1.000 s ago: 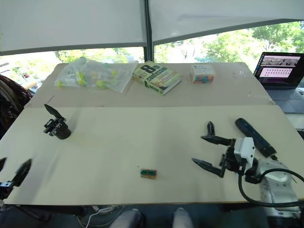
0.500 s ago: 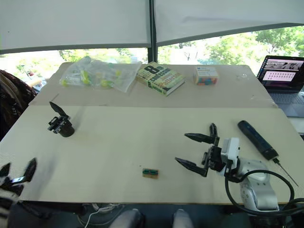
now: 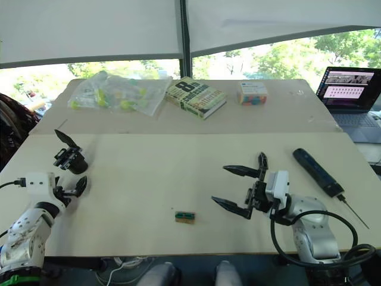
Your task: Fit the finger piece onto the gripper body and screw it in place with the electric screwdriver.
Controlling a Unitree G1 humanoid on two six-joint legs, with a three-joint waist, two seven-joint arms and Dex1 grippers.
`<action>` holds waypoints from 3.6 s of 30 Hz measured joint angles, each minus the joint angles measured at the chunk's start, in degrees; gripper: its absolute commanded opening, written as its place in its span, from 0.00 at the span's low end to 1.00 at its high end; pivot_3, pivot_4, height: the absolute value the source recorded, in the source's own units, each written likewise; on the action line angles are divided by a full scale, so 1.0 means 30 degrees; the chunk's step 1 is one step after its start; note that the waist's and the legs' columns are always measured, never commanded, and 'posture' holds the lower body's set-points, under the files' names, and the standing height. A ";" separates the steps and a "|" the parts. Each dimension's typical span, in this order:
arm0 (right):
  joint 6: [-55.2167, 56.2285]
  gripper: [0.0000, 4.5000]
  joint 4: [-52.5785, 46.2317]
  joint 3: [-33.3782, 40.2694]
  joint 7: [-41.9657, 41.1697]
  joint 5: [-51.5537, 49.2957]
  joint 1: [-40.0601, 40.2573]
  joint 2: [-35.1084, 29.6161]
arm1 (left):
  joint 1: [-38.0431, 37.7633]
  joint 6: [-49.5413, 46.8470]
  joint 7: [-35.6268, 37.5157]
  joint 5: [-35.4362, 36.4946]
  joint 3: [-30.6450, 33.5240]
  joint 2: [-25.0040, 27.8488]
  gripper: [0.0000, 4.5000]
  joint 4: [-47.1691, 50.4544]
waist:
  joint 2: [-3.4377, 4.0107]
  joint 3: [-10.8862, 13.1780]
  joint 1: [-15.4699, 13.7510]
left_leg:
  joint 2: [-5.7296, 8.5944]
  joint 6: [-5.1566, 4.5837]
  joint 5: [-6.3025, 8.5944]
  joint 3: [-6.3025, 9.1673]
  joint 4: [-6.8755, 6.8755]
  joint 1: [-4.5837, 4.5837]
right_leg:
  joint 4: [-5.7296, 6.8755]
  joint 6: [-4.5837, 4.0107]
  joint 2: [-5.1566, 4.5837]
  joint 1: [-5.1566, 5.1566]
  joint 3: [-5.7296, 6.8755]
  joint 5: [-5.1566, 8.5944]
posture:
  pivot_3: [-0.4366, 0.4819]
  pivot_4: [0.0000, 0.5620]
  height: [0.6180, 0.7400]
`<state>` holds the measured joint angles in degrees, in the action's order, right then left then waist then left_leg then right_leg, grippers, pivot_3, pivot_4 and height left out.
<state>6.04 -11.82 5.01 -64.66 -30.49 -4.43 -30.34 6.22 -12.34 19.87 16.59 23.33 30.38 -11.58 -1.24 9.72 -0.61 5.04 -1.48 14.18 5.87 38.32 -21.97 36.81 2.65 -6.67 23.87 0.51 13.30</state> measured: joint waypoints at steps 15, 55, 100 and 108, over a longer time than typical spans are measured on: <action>-0.0001 1.00 -0.0022 0.0040 0.0481 0.0078 0.0036 -0.0016 | 0.4131 0.3784 0.0255 -0.1812 -0.0968 0.0356 0.88 -0.6522 | -0.0005 -0.0005 -0.0001 | -0.0011 0.0043 -0.0035 -0.0011 0.0001 -0.0029 | 0.0045 -0.0026 0.0027 0.0063 -0.0020 -0.0074 | 0.48 0.27 1.00; 0.1146 1.00 -0.0393 0.3459 -0.1311 -0.0035 0.4857 -0.2205 | 0.0393 0.1065 0.4298 -0.2276 -1.1253 -0.4909 0.52 0.5122 | -0.0021 0.0015 -0.0040 | -0.0001 -0.0002 -0.0025 -0.0077 0.0036 -0.0064 | -0.0019 0.0026 0.0082 0.0087 -0.0191 -0.0146 | 0.48 0.27 1.00; 0.0293 1.00 -0.2075 0.2994 0.0712 -0.0010 0.4720 -0.2418 | 0.8083 0.6986 1.6300 -0.1417 -1.0772 -0.2908 0.83 -0.7168 | 0.0030 -0.0018 -0.0045 | 0.0011 -0.0027 -0.0036 -0.0105 0.0084 -0.0035 | -0.0004 0.0056 0.0085 0.0051 -0.0212 -0.0167 | 0.48 0.27 1.00; 0.0293 1.00 -0.2188 0.3075 0.0909 -0.0008 0.4900 -0.2454 | 0.6226 0.6217 1.4957 -0.1055 -0.9771 -0.3090 0.50 -0.4798 | 0.0032 -0.0019 0.0123 | 0.0007 -0.0040 -0.0027 -0.0108 0.0116 -0.0058 | 0.0009 0.0070 0.0089 0.0079 -0.0237 -0.0177 | 0.48 0.27 1.00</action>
<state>6.92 -18.39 14.23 -61.94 -30.51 10.27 -37.70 24.89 6.31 64.74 13.42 -5.98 21.11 -25.97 -1.14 9.66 -0.24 5.06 -1.60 14.10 5.54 38.67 -22.15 36.84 2.86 -6.41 24.11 -0.20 12.77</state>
